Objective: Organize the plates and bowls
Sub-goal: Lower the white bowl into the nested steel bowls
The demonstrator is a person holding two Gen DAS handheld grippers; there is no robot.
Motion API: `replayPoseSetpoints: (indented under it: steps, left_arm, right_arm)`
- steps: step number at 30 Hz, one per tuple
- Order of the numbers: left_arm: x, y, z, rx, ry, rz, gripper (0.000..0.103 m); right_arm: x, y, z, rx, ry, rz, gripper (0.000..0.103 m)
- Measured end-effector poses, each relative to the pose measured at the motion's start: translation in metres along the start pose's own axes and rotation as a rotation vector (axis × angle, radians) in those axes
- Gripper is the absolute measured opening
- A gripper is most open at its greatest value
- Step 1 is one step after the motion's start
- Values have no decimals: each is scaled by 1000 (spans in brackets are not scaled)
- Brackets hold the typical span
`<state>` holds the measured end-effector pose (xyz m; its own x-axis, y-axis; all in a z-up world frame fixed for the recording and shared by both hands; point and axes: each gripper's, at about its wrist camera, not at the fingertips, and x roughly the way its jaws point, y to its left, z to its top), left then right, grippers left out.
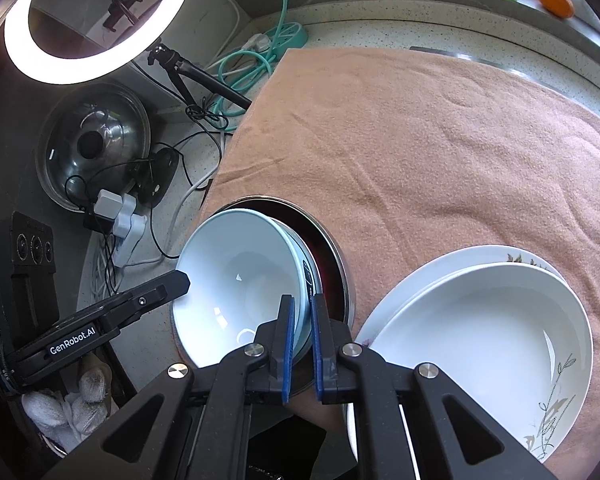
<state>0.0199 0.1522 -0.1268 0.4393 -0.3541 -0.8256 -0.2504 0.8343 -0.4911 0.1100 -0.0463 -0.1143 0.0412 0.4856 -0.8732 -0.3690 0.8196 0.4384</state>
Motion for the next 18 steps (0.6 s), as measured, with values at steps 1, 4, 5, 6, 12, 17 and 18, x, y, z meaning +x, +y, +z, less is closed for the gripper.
replayPoseSetpoints:
  steps: [1,4,5,6,12,17,18]
  left_arm:
    - [0,-1,0,5,-2,6,7]
    - [-3,1,-1,5,-8,7,7]
    - [-5,1,-1,7,-11,5,7]
    - [-6,2,0,10,-14,5,7]
    - [-19,5,1,7,-50,4,8]
    - [-29,17,-4,-23,-76,-3,8]
    - [-30,20,-5,-33,-80,-5,8]
  right_arm:
    - [-1,1,0,-4,-5,-3,9]
    - [-5,2,-1,-18,-22,-9,9]
    - [-6,2,-1,-21,-28,-9,9]
    - [-8,1,-1,-23,-33,-6,9]
    - [-21,-7,-4,3,-88,25,9]
    - [-34,-15,-12,17,-148,42,11]
    - [-36,-16,-13,18,-160,40,11]
